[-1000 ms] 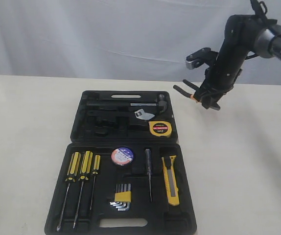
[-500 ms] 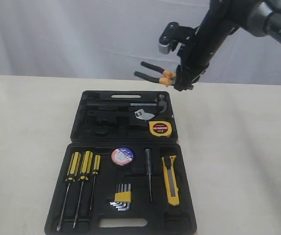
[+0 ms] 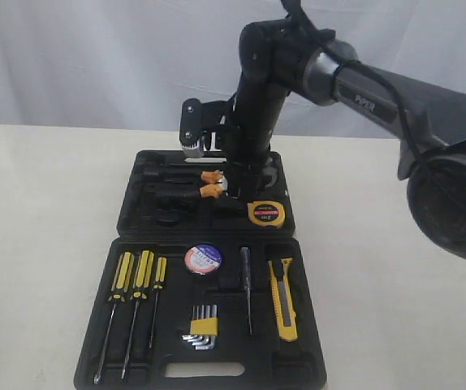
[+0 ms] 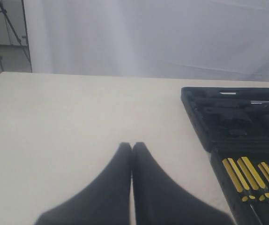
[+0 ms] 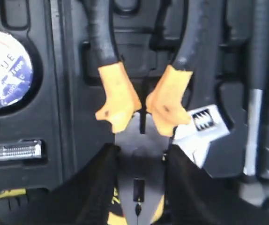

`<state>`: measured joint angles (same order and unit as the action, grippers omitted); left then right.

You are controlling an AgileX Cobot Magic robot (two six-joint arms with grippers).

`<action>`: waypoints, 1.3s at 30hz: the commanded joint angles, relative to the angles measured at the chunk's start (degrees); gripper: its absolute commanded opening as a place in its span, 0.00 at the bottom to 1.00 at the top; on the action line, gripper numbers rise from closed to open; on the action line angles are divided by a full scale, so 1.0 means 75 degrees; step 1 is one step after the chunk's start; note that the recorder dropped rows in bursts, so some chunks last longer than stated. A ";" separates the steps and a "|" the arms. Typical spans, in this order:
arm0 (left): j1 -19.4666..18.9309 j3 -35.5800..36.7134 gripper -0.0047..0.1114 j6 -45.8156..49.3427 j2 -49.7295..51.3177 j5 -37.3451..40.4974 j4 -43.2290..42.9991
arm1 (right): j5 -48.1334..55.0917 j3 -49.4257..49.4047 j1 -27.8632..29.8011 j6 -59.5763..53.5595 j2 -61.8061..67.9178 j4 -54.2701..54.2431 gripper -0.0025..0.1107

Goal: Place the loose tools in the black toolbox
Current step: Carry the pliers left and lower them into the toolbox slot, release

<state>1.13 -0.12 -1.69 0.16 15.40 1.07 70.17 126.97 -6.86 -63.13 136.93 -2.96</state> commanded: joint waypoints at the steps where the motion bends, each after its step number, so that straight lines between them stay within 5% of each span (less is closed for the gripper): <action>1: 0.0015 0.0017 0.04 0.0000 -0.0021 0.0002 0.0019 | -0.0027 0.0031 -0.0172 -0.0199 0.0135 0.0101 0.02; 20: 0.0015 0.0017 0.04 0.0000 -0.0021 0.0002 0.0019 | -0.1336 0.0031 -0.0460 0.0206 0.0719 0.0214 0.02; 34: 0.0015 0.0017 0.04 0.0000 -0.0021 0.0002 0.0019 | -0.1074 0.0031 -0.0653 0.0643 0.0810 0.0180 0.03; 36: 0.0015 0.0017 0.04 0.0000 -0.0021 0.0002 0.0019 | -0.1074 0.0031 -0.0653 0.0643 0.0810 0.0201 0.14; 39: 0.0015 0.0017 0.04 0.0000 -0.0021 0.0002 0.0019 | -0.1074 0.0031 -0.0653 0.0657 0.0768 0.0201 0.64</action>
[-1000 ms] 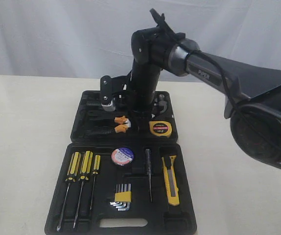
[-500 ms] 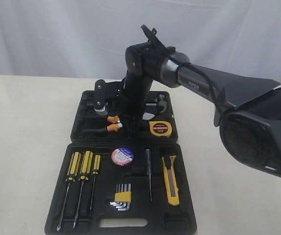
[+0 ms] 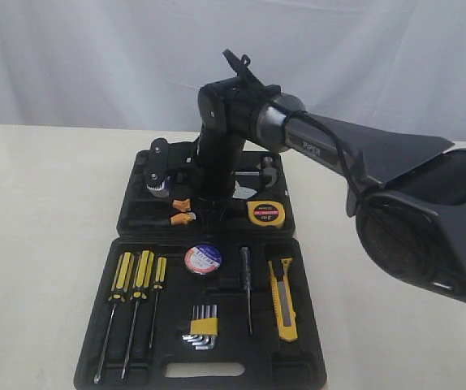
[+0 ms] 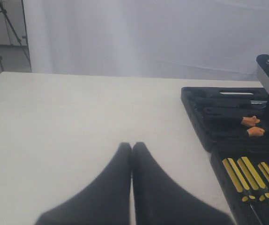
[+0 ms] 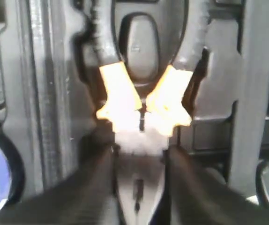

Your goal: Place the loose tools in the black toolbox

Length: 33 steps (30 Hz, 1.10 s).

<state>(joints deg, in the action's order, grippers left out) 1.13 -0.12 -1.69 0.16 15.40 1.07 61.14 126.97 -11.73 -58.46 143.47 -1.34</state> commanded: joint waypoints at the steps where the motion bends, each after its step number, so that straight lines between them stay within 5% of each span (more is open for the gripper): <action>1: 0.0015 0.0017 0.04 0.0000 -0.0021 0.0002 0.0019 | 0.0130 0.0031 -0.0003 0.0055 -0.0123 -0.0015 0.67; 6: 0.0015 0.0017 0.04 0.0000 -0.0021 0.0002 0.0019 | -0.0104 0.0031 -0.0003 0.0055 -0.0307 -0.0030 0.57; 8: 0.0015 0.0017 0.04 0.0000 -0.0021 0.0002 0.0019 | -0.0170 0.0031 -0.0003 0.0055 -0.0349 -0.0030 0.44; 9: 0.0015 0.0017 0.04 0.0000 -0.0021 0.0002 0.0019 | -0.0170 0.0031 -0.0003 0.0089 -0.0384 -0.0030 0.23; 11: 0.0015 0.0017 0.04 0.0000 -0.0021 0.0002 0.0019 | -0.0170 0.0031 -0.0003 0.0333 -0.0396 -0.0046 0.01; 33: 0.0015 0.0017 0.04 0.0000 -0.0021 0.0002 0.0019 | -0.0435 0.0031 0.0033 0.1271 -0.0018 -0.0832 0.02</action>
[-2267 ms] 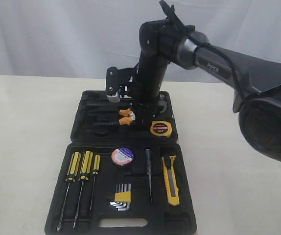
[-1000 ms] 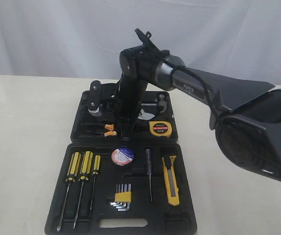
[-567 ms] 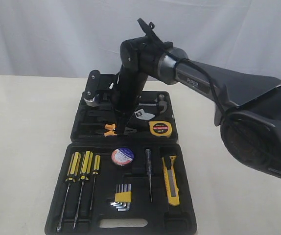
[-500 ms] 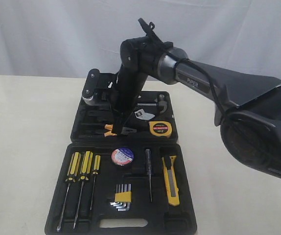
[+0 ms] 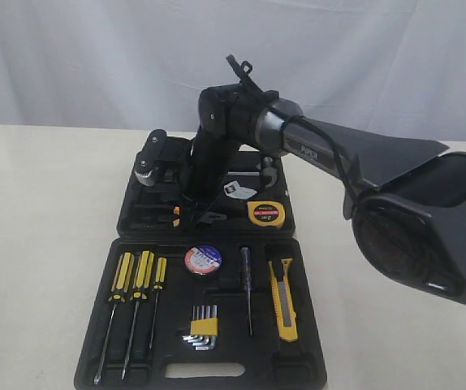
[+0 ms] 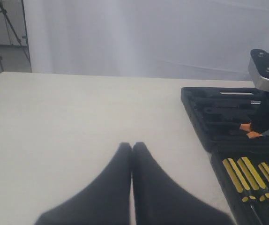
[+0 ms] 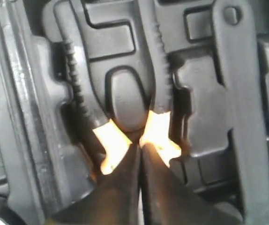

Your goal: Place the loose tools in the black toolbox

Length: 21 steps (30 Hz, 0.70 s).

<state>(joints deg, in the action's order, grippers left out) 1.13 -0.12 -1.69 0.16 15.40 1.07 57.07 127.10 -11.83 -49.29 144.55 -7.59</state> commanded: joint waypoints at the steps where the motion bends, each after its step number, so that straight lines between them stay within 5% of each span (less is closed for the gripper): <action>1: 0.0015 0.0017 0.04 0.0000 -0.0021 0.0002 0.0019 | 0.0209 0.0013 0.0045 0.0049 -0.0257 0.0002 0.02; 8: 0.0015 0.0017 0.04 0.0000 -0.0021 0.0002 0.0019 | 0.1665 0.0013 0.0098 0.0345 -0.1236 -0.0008 0.02; 21: 0.0015 0.0017 0.04 0.0000 -0.0021 0.0002 0.0019 | 0.1719 -0.1506 0.0601 0.4136 -0.4520 0.0710 0.02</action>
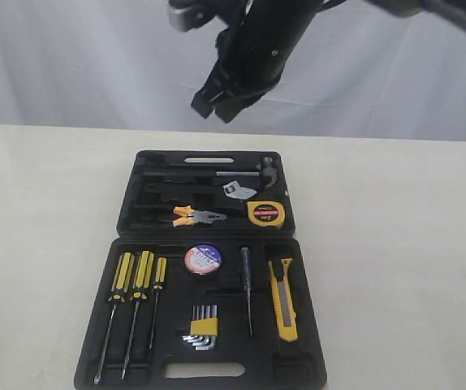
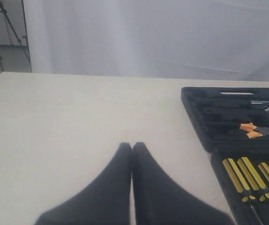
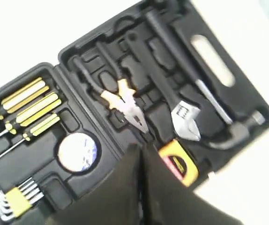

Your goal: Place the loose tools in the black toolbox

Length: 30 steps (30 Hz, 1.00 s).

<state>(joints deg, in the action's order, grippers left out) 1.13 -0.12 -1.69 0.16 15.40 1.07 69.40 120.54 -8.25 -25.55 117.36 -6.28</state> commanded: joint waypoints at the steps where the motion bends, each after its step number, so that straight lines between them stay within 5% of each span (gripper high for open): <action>1: 0.0015 0.0017 0.04 0.0000 -0.0021 0.0002 0.0019 | 0.0076 -0.0848 0.0124 0.1096 -0.1156 0.0723 0.02; 14: 0.0015 0.0017 0.04 0.0000 -0.0021 0.0002 0.0019 | 0.0076 -0.3611 0.0035 0.4264 -0.4322 0.0649 0.02; 30: 0.0015 0.0017 0.04 0.0000 -0.0021 0.0002 0.0019 | -0.0493 -0.6020 -0.1784 0.5049 -0.5899 0.0437 0.02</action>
<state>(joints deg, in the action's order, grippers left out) 1.13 -0.12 -1.69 0.16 15.40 1.07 67.50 76.92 -20.33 11.97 73.54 -3.60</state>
